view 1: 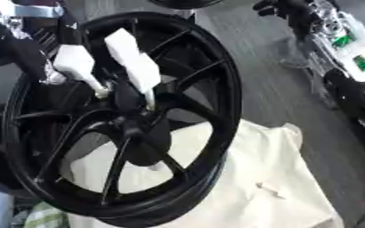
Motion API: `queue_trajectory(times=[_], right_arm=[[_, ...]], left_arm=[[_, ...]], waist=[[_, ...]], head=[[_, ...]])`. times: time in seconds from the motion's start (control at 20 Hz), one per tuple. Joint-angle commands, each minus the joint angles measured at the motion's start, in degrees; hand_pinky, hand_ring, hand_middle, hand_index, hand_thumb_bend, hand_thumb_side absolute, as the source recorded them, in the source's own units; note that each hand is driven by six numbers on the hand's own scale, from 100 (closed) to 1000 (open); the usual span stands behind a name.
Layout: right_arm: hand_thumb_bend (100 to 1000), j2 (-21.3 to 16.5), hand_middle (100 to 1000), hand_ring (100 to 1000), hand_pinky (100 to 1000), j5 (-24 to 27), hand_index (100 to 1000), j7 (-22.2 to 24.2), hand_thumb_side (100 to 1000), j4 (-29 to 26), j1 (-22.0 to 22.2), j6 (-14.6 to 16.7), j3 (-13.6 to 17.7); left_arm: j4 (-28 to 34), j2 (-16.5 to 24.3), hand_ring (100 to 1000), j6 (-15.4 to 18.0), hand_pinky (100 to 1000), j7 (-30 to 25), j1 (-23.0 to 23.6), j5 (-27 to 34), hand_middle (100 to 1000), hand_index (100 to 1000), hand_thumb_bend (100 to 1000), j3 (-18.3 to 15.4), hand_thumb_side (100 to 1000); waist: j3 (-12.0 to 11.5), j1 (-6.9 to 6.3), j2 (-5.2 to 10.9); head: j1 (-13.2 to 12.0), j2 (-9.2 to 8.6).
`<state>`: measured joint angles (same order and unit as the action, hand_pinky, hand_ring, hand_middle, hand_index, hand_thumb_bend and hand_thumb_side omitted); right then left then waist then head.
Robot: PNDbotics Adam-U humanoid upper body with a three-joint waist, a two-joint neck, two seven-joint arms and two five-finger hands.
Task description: Pull the pin out of the wheel hub.
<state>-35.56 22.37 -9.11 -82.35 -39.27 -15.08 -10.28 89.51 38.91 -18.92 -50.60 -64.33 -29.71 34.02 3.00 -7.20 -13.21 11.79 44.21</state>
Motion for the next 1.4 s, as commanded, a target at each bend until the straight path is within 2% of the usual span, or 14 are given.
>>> queue_trajectory(times=[0.05, 0.45, 0.65, 0.75, 1.0, 1.2, 1.4], right_arm=[[442, -1.6, 677, 637, 730, 0.2, 771, -0.2, 455, -0.7, -0.9, 0.2, 0.7], [449, -2.3, 677, 638, 730, 0.4, 771, -0.5, 451, -0.9, -0.7, 0.2, 1.0], [445, -3.3, 677, 638, 731, 0.4, 772, -0.9, 470, -1.2, -0.3, 0.4, 1.4], [452, -4.0, 677, 638, 731, 0.5, 772, -1.2, 450, -1.3, -0.1, 0.5, 1.8], [453, -4.9, 677, 638, 731, 1.0, 772, -2.0, 449, -1.6, 0.5, 0.8, 2.7], [453, -5.7, 677, 637, 731, 1.5, 772, -2.9, 448, -1.8, 1.4, 1.0, 3.5], [451, -6.5, 677, 637, 731, 2.1, 772, -3.9, 448, -2.1, 2.2, 1.4, 4.5]], left_arm=[[3.4, 3.5, 716, -1.8, 854, -0.7, -1.4, 0.9, 573, 354, 303, -3.3, 100], [12.5, 10.8, 699, -4.4, 846, 3.5, 1.4, 6.3, 566, 348, 249, -12.2, 100], [15.7, 16.1, 703, -6.1, 847, 6.7, 6.5, 7.9, 569, 351, 266, -16.2, 100], [16.9, 19.0, 703, -6.4, 848, 8.1, 9.2, 8.3, 570, 351, 270, -17.8, 100], [18.8, 25.6, 695, -7.8, 841, 12.1, 16.1, 11.6, 566, 349, 233, -23.8, 100], [16.6, 27.4, 684, -9.5, 834, 15.6, 21.7, 14.6, 561, 345, 181, -28.8, 100], [13.0, 26.2, 672, -10.7, 829, 19.2, 27.6, 16.2, 557, 350, 100, -33.9, 100]], waist=[[-0.2, 0.58, 1.01], [-1.1, 0.78, 1.04], [-1.7, 0.80, 1.00], [-2.2, 0.78, 0.92], [-3.6, 1.28, 0.61], [-4.9, 1.89, 0.55], [-6.1, 2.46, 0.47]], head=[[0.1, -0.09], [0.7, -0.09], [2.0, -0.09], [2.5, -0.09], [3.2, -0.09], [3.7, -0.09], [4.1, -0.09]])
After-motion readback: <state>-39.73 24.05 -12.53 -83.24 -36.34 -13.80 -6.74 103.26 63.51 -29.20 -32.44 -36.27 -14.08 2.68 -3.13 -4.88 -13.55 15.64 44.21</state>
